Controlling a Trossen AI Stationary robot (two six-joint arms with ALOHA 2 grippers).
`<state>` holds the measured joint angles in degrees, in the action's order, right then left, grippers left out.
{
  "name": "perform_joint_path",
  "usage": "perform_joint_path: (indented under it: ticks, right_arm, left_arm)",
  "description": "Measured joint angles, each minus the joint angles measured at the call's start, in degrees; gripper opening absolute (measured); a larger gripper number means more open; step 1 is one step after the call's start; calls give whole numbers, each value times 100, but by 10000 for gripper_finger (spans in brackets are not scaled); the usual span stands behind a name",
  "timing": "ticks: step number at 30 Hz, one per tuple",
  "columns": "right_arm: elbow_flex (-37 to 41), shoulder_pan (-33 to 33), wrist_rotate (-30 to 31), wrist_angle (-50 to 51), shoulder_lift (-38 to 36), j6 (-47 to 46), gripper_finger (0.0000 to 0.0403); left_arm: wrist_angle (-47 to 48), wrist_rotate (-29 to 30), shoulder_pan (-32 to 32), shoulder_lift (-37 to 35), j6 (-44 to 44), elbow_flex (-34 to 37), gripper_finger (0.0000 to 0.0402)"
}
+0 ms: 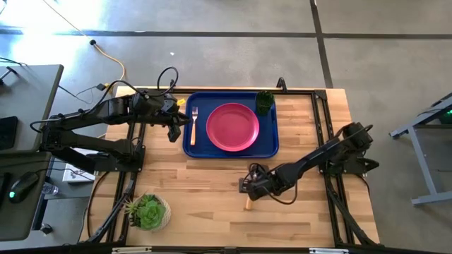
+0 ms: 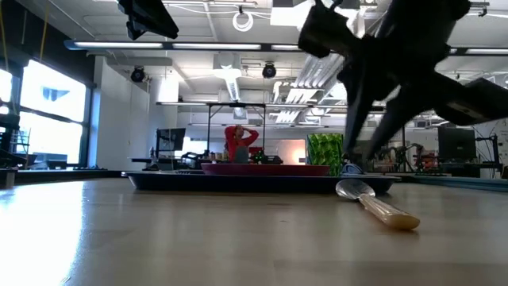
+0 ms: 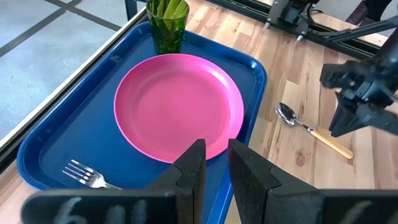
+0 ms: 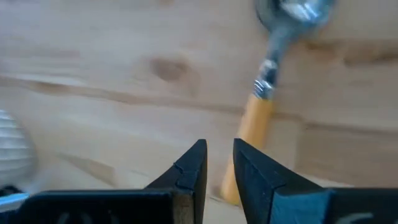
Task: Pick and place plate/cup/fork/spoon on tray
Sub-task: Put the yellow spoon between the fork and plate on the blue serving tray
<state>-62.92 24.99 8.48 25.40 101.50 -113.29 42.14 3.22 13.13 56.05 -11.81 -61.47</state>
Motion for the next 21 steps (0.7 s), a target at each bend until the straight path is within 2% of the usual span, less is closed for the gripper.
perform_joint_path:
  ticks: [5,8,15,21]
  right_arm:
    - [0,-7,953,23,-412,252,67]
    - [0,-63,1282,36,-639,508,67]
    - [0,-273,1378,49,-923,1268,67]
    - [0,-374,1284,47,-941,1470,67]
  left_arm:
    - [8,44,1,0,-2,0,60]
    - [10,48,43,0,-106,0,60]
    - [171,43,333,-2,-153,-2,60]
    - [280,50,490,-1,-236,0,60]
